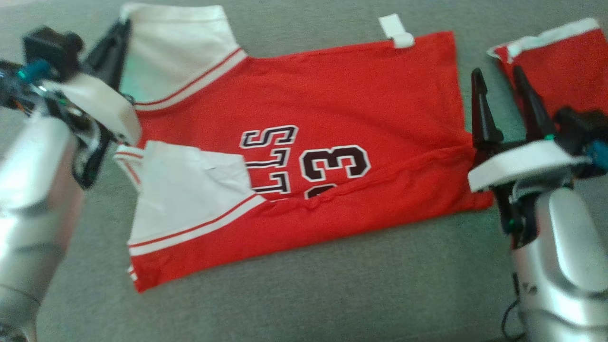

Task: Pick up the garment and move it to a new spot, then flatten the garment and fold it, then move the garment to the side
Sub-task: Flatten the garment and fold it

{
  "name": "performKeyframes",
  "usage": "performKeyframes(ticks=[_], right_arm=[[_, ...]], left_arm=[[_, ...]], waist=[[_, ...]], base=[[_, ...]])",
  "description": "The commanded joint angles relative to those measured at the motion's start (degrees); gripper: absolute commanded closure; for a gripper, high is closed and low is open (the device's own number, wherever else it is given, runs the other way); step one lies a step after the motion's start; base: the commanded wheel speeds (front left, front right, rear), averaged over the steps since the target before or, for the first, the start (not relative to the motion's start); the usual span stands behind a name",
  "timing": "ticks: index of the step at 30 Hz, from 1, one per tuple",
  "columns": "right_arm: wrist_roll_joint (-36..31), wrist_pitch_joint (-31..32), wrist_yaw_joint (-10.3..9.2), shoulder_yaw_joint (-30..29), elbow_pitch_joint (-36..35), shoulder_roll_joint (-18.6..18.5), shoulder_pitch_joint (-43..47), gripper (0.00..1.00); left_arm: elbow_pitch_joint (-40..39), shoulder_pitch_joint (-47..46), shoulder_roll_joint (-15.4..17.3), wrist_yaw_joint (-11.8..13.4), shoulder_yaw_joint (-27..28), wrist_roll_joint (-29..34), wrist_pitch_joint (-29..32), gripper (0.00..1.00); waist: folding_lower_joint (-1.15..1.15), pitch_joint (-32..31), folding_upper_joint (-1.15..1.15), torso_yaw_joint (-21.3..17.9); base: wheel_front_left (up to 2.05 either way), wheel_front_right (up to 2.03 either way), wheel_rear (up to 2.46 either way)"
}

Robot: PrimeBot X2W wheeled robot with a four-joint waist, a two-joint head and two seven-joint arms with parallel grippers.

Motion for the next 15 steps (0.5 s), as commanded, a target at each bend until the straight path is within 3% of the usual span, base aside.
performKeyframes(ticks=[1, 6, 10, 15], right_arm=[[-1.50, 2.61, -0.05, 0.74, -1.16, -1.10, -2.67, 0.00], [-4.65, 11.81, -0.05, -1.27, 2.02, -2.55, -8.40, 0.00], [-5.41, 19.28, -0.05, -3.82, 9.00, -3.71, -12.62, 0.00], [-8.38, 22.33, -0.05, -7.31, 17.32, -6.35, -17.97, 0.00]], left_arm=[[-3.42, -0.29, 2.19, 0.95, 1.43, 0.45, -0.82, 1.00], [-12.87, 4.79, 2.84, 3.17, 0.18, 0.69, 0.18, 1.00], [-20.32, 7.54, 3.58, 5.15, -0.59, 1.00, 1.70, 1.00], [-27.71, 9.74, 4.12, 6.79, -1.20, 0.70, 3.75, 1.00]], waist=[[0.01, -1.51, 0.00, 2.84], [0.01, -1.72, 0.00, 6.02], [0.01, -1.28, 0.00, 8.20], [0.01, -0.08, 0.00, 10.57]], base=[[0.00, 0.00, 0.00], [0.00, 0.00, 0.00], [0.00, 0.00, 0.00], [0.00, 0.00, 0.00]])
